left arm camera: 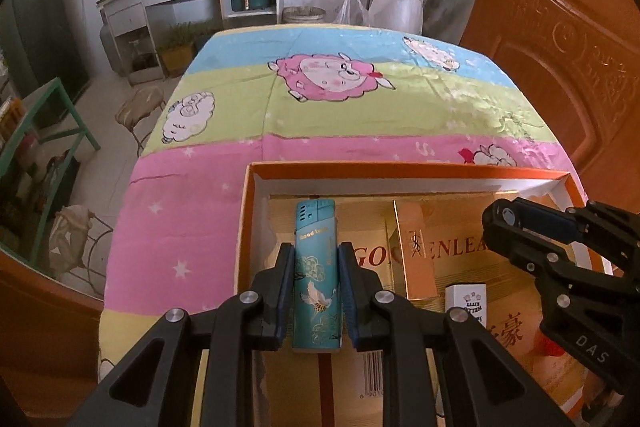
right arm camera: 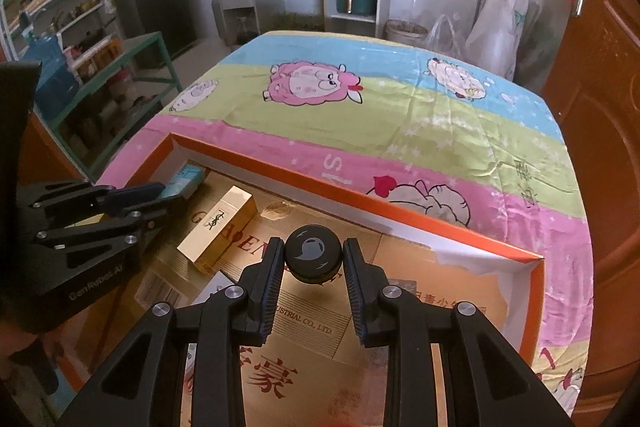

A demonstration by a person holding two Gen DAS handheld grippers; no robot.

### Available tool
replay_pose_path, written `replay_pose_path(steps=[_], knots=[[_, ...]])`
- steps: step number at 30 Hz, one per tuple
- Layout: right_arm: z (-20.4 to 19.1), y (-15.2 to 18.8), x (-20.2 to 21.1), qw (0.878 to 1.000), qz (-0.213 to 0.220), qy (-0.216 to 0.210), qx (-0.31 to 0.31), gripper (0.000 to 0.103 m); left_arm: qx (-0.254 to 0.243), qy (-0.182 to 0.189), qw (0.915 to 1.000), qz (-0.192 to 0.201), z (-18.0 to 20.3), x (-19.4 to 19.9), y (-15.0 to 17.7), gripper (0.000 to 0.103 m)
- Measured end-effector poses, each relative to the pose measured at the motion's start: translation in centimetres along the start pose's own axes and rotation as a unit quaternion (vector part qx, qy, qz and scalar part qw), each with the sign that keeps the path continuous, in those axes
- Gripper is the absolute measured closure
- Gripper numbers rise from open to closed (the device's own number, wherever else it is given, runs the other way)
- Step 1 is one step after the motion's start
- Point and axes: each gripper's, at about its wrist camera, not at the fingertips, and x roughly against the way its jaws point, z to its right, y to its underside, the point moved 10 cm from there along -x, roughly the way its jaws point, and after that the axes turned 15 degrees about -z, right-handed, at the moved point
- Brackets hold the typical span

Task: Organize rigid objects
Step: 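Lower and open both tools to release the black cap and lighter in the tray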

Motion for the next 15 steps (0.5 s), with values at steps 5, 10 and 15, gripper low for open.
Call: replay_pose_path(steps=[5, 10, 15], knots=[[0.0, 0.0, -0.4, 1.0, -0.006, -0.003, -0.002, 0.072, -0.001, 0.003, 1.0, -0.008, 0.1, -0.3, 0.1, 0.081], [-0.1, 0.0, -0.9, 1.0, -0.013, -0.005, 0.001, 0.072, 0.0, 0.004, 0.9999, -0.01, 0.2, -0.4, -0.1, 0.081], [0.1, 0.0, -1.3, 1.0, -0.02, -0.006, -0.003, 0.065, 0.003, 0.018, 0.9998, -0.008, 0.3, -0.2, -0.1, 0.075]])
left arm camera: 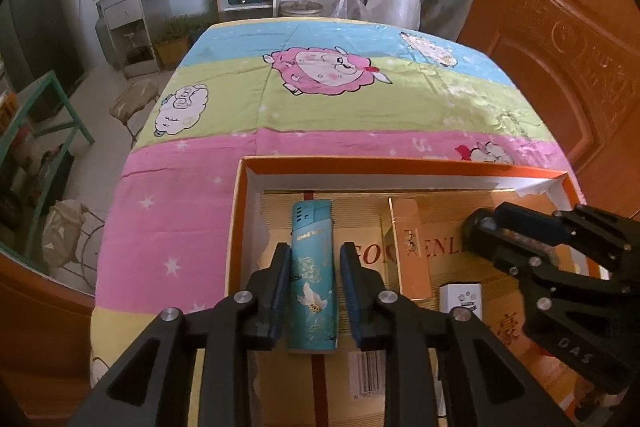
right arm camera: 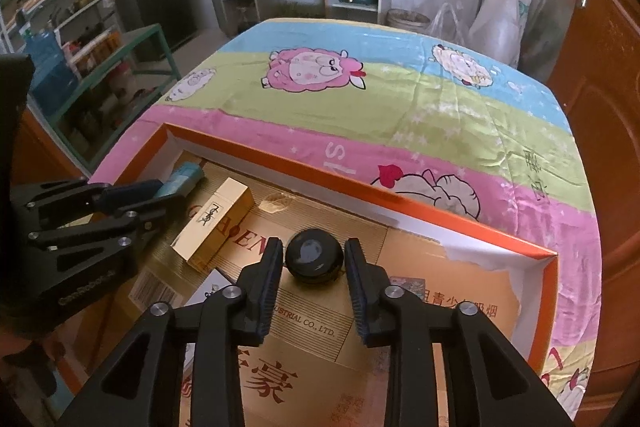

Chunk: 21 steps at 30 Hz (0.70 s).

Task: Organize rigid objects
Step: 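Lower and open both tools to release the black cap and lighter in the tray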

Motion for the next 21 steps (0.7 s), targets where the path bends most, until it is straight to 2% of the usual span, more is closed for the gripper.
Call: replay_pose_path(steps=[2, 5, 21], knots=[[0.1, 0.0, -0.1, 1.0, -0.002, -0.003, -0.002, 0.059, 0.0, 0.007, 1.0, 0.001, 0.2, 0.1, 0.0, 0.071], [0.2, 0.1, -0.1, 1.0, -0.001, -0.002, -0.006, 0.059, -0.001, 0.003, 1.0, 0.006, 0.2, 0.5, 0.0, 0.062], [-0.2, 0.8, 2.6, 1.0, 0.016, -0.006, -0.013, 0.059, 0.009, 0.004, 0.999, 0.043, 0.1, 4.0, 0.5, 0.061]])
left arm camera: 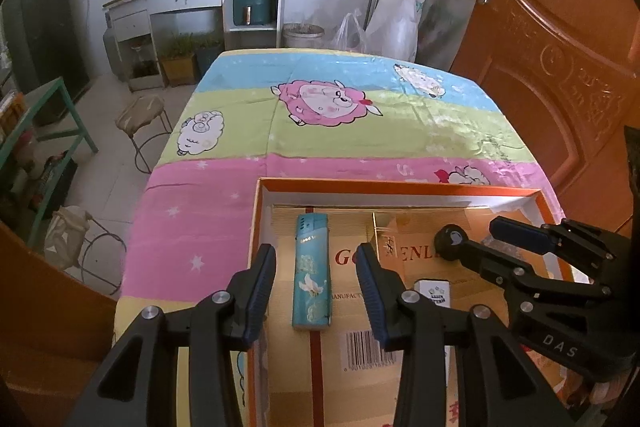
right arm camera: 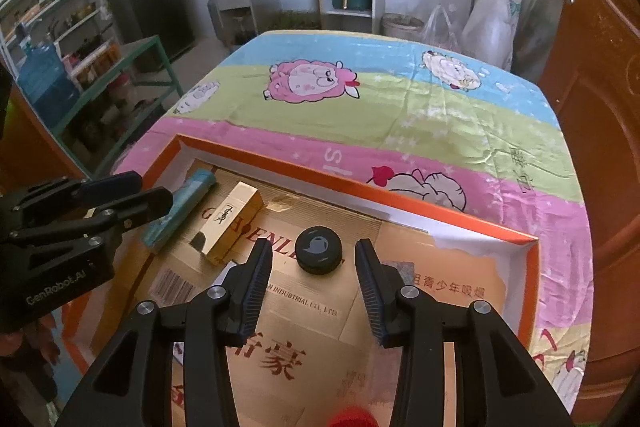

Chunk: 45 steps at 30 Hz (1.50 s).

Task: Organize rigid objects
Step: 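Lower and open both tools to release the black cap and lighter in the tray, then withdraw both open tools from the tray toward the loose caps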

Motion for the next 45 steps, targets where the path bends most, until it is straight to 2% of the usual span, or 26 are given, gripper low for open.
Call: replay_pose_path(steps=[14, 45], knots=[[-0.7, 2.4, 3.5, 1.0, 0.009, 0.005, -0.006, 0.059, 0.0, 0.013, 0.9998, 0.018, 1.2, 3.3, 2.3, 0.061], [-2.7, 12.0, 10.5, 0.999, 0.029, 0.014, -0.039, 0.059, -0.029, 0.022, 0.9985, 0.042, 3.3, 9.8, 10.9, 0.061]])
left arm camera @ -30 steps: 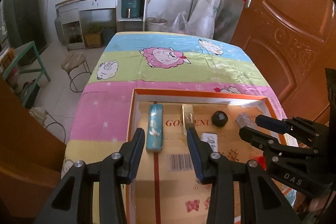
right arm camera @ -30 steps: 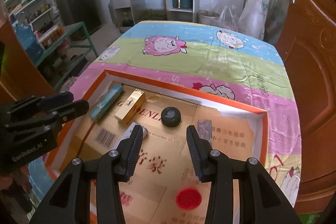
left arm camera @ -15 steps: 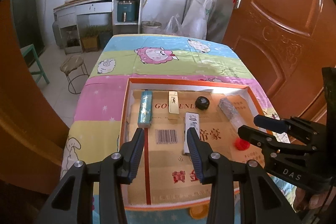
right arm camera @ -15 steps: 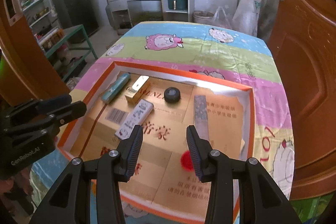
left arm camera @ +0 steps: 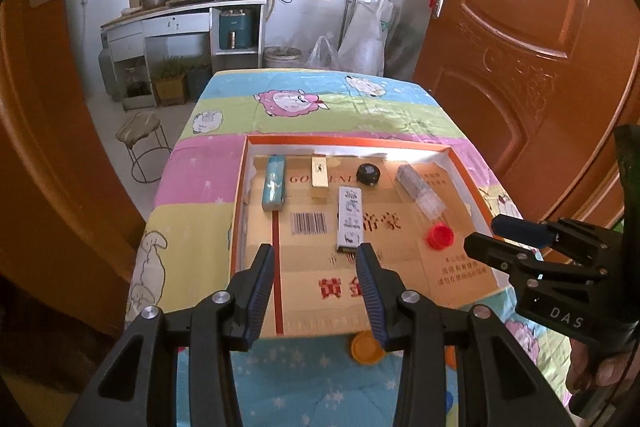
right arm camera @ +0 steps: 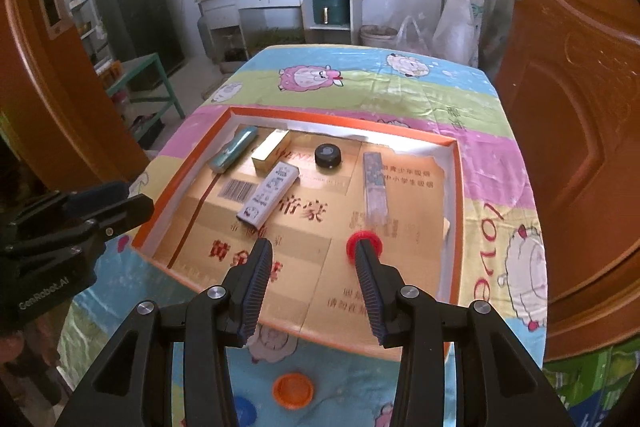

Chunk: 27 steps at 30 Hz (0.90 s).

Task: Organize rigid objects
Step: 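Withdraw both open tools from the tray toward the loose caps, then grasp the orange bottle cap with the right tool while the left tool grasps the blue cap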

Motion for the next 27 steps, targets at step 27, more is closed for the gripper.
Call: replay_pose_path(steps=[27], knots=[[-1.6, 11.1, -4.1, 0.999, -0.027, -0.004, -0.023, 0.059, -0.038, 0.041, 0.9984, -0.002, 2.5, 0.4, 9.4, 0.061]])
